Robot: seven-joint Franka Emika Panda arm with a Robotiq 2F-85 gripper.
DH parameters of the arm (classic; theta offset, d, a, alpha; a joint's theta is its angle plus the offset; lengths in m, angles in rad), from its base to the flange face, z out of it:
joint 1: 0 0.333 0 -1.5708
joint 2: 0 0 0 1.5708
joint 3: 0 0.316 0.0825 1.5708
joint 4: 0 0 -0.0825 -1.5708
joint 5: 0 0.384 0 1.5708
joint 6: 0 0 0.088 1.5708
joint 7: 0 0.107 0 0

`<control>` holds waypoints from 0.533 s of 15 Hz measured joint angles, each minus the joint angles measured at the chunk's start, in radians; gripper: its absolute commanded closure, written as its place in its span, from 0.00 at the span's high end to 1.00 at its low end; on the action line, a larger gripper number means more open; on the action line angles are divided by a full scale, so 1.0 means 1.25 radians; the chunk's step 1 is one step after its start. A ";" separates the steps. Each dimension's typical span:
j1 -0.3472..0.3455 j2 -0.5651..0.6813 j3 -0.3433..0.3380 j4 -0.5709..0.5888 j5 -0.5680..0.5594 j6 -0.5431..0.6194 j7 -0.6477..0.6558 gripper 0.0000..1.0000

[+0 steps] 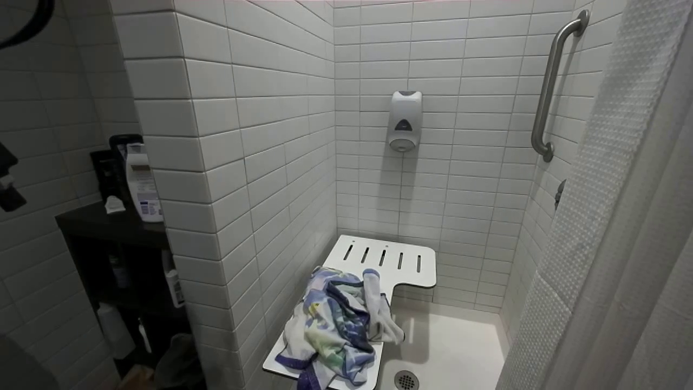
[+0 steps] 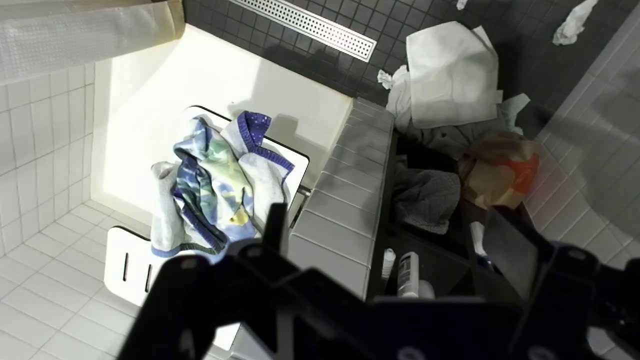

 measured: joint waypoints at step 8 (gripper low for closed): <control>0.076 -0.001 0.110 -0.111 -0.145 -0.002 0.007 1.00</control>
